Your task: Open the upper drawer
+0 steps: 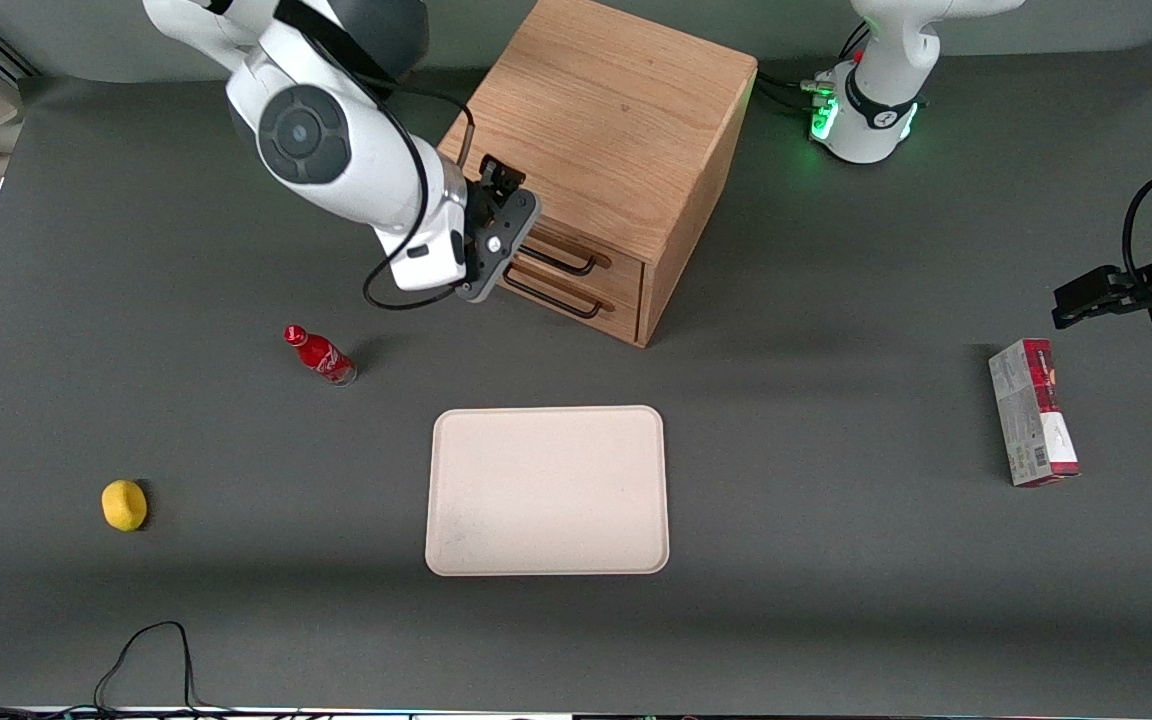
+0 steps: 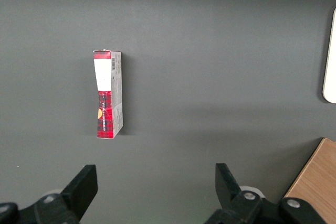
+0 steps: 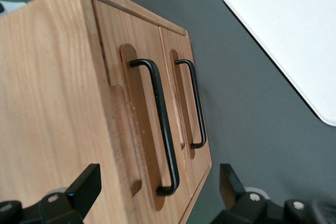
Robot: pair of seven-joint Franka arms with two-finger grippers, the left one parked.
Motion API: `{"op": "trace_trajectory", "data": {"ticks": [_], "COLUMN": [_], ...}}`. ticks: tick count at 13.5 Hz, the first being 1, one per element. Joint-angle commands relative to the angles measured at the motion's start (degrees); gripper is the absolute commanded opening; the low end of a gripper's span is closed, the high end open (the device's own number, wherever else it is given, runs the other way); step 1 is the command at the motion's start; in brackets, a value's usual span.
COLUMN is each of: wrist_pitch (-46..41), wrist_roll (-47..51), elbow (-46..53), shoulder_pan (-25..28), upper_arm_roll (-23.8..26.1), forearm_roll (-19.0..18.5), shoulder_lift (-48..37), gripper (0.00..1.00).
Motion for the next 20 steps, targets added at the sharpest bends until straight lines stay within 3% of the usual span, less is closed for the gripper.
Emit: {"op": "trace_trajectory", "data": {"ticks": [1,5,11,15,18,20], "wrist_pitch": [4.0,8.6,14.1,16.5,14.5,8.7], "wrist_roll": [-2.7,-5.6,-5.7,-5.6,-5.4,-5.6], "elbow": [-3.3,-7.1,-8.8,-9.7,-8.9,-5.3], "shoulder_pan": [0.1,0.1,0.5,1.0,0.9,0.8], "upper_arm_roll": [-0.1,-0.2,-0.1,-0.1,0.2,0.4], "forearm_roll": [1.4,0.3,-6.4,-7.2,-6.9,-6.5], "shoulder_lift": [-0.2,0.3,4.5,5.5,4.6,4.5], "gripper": [1.00,1.00,1.00,1.00,1.00,1.00]}}
